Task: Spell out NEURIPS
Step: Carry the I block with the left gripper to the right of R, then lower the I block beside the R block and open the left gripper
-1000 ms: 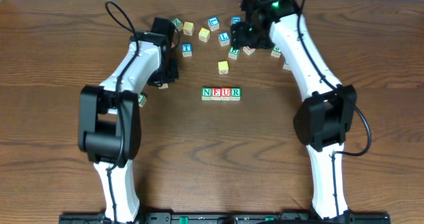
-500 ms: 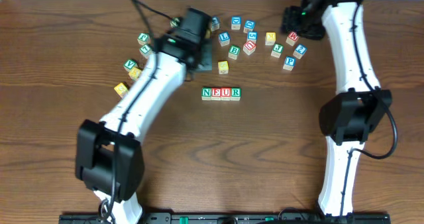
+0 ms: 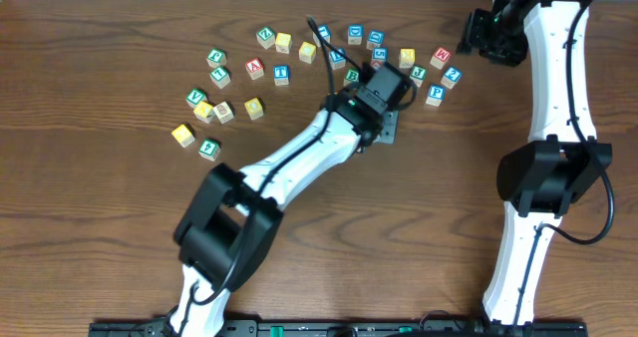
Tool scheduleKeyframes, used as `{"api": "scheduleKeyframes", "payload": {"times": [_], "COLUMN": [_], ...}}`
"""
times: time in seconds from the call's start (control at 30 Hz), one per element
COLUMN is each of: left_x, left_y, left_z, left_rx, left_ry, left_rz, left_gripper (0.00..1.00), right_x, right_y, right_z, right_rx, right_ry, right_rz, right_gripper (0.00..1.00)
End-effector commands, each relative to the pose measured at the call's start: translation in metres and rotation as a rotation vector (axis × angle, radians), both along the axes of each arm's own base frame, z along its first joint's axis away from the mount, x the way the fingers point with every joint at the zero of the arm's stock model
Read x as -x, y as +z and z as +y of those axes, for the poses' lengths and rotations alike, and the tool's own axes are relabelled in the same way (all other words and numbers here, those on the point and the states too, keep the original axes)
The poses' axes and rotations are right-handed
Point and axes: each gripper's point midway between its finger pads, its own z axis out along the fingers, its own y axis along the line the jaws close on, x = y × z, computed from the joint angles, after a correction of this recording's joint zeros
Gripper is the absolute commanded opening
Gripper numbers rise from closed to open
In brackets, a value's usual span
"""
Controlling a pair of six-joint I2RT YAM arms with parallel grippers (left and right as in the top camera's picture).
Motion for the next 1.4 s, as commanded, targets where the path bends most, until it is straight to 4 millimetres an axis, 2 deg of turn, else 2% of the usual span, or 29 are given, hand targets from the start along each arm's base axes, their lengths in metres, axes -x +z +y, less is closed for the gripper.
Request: {"api": "scheduleKeyframes", "payload": {"times": [0.0, 0.27, 0.6, 0.87, 1.37], "left_x": [-0.001, 0.002, 0.017, 0.02, 0.013], "left_y": [-0.012, -0.017, -0.029, -0.049, -0.049], "left_z": [0.001, 0.0, -0.004, -0.002, 0.004], "left_rx": [-0.013, -0.018, -0.051, -0.081, -0.109], "left_ry": [0.025, 0.027, -0.001, -0.001, 0.021], "left_rz": [0.015, 0.032, 0.064, 0.094, 0.06], "left_gripper": [0.33, 0.33, 0.33, 0.33, 0.33], "right_x": [-0.002, -0.001, -0.001, 0.001, 0.002], "right_y": [0.007, 0.007, 0.007, 0.006, 0.006], "right_z": [0.0, 0.001, 0.001, 0.001, 0.001], "right_rx": [0.009, 0.009, 0.009, 0.009, 0.009], "right_ry": [0.02, 0.022, 0.022, 0.022, 0.023], "right_rz": [-0.021, -0.019, -0.018, -0.011, -0.007], "right_gripper": [0.64, 0.66, 0.7, 0.7, 0.72]}}
